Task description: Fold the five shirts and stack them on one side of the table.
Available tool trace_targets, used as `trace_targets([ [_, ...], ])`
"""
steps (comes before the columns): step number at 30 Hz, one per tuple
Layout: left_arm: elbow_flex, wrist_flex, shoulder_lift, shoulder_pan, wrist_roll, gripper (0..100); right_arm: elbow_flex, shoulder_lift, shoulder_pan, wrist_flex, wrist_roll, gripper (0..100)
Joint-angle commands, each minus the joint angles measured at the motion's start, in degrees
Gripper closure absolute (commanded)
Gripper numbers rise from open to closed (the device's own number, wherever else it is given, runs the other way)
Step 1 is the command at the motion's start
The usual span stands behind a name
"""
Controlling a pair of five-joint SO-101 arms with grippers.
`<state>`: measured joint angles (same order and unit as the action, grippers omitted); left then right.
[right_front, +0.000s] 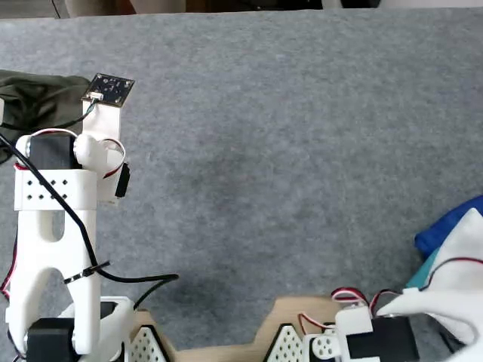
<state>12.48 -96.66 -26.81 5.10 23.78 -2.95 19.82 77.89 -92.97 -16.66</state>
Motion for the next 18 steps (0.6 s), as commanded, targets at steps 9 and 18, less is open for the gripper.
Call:
trace_targets([
  [9,-6.59,7.74,-1.10,18.99,-2.37,98,15.87,-0.22,-39.78,-8.70,0.35,97.4],
  [18,-22.42,13.54,18.42,36.75,-10.55,93,12.00,-13.23,-80.13,1.76,7.47,97.5],
])
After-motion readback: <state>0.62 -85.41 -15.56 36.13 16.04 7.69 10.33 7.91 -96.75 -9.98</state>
